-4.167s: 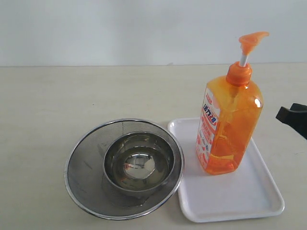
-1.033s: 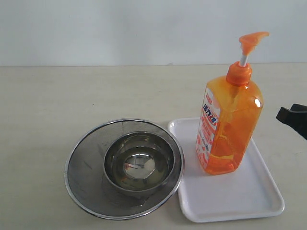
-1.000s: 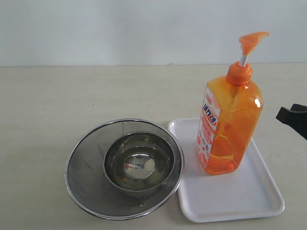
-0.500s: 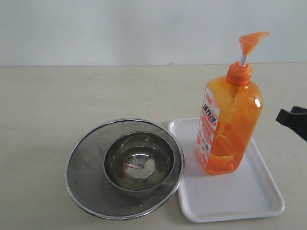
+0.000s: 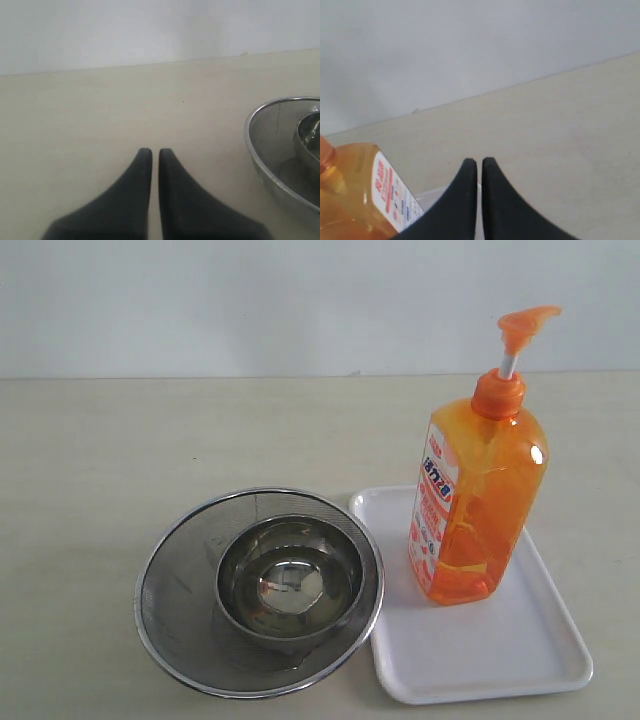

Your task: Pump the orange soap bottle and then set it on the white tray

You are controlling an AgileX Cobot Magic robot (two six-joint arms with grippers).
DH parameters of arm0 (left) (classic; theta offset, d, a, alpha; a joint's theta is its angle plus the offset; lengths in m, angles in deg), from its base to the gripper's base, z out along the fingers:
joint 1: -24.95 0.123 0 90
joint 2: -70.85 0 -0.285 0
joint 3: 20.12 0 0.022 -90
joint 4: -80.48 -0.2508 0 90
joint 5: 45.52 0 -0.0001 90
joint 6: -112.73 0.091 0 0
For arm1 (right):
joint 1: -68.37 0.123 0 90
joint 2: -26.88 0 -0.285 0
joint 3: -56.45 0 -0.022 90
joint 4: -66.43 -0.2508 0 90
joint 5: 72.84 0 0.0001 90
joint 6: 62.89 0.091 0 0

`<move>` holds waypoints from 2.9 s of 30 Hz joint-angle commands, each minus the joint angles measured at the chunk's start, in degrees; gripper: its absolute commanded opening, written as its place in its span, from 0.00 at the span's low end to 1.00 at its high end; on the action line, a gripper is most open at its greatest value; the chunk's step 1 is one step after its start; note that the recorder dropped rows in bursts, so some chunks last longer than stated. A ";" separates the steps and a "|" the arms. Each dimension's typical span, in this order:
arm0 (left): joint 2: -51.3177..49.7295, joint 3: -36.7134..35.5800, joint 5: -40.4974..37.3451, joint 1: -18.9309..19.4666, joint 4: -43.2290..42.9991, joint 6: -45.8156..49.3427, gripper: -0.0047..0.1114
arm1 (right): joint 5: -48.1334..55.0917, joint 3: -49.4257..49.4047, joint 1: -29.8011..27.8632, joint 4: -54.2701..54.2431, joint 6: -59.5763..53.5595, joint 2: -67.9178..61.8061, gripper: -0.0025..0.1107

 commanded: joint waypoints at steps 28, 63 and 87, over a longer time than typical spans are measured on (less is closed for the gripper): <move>0.18 -0.17 0.14 0.18 -0.21 -0.61 0.08 | 11.32 -10.92 -0.06 -1.02 -0.50 37.65 0.02; 0.18 -0.17 0.14 0.18 -0.21 -0.61 0.08 | 27.70 -12.75 -0.06 1.94 -16.20 37.65 0.02; 0.18 -0.17 0.14 0.18 -0.21 -0.61 0.08 | 28.30 -12.75 -0.06 1.87 -11.18 37.65 0.02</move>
